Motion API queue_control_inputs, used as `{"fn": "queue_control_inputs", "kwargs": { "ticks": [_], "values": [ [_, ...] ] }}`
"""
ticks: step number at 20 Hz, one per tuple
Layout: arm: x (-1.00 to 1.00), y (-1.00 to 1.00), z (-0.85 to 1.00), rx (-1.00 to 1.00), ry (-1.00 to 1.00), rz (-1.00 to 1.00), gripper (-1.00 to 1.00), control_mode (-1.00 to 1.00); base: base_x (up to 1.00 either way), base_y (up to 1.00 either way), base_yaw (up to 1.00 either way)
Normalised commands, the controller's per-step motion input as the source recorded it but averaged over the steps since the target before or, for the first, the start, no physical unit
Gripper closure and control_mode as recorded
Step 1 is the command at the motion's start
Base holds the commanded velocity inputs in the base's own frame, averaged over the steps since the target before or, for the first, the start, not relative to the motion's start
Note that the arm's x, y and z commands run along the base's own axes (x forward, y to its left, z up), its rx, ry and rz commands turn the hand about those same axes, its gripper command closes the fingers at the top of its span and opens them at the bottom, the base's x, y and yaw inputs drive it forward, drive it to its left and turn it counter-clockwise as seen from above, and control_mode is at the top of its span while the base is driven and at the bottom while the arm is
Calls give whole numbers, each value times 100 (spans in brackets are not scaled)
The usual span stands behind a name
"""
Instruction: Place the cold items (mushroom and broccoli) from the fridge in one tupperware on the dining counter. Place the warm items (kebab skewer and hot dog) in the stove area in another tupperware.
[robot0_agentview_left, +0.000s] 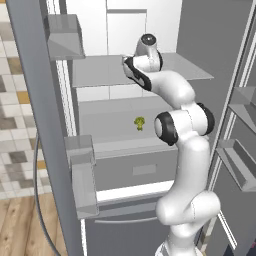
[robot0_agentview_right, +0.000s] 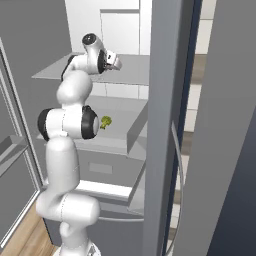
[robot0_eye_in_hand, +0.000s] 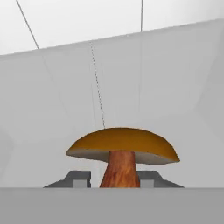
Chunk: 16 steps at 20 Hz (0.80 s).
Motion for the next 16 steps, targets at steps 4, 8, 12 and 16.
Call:
{"fn": "queue_control_inputs", "kwargs": {
  "ticks": [4, 8, 12, 16],
  "values": [
    [-86, -11, -59, 39, 2, 7, 100, -100, 0, 0, 0],
    [-100, 2, -7, 34, -34, 7, 100, -100, 0, 0, 0],
    [-100, 19, 5, 19, -40, 1, 100, -100, 0, 0, 0],
    [-100, 34, 44, -13, -2, 14, 100, -100, 0, 0, 0]
  ]
}}
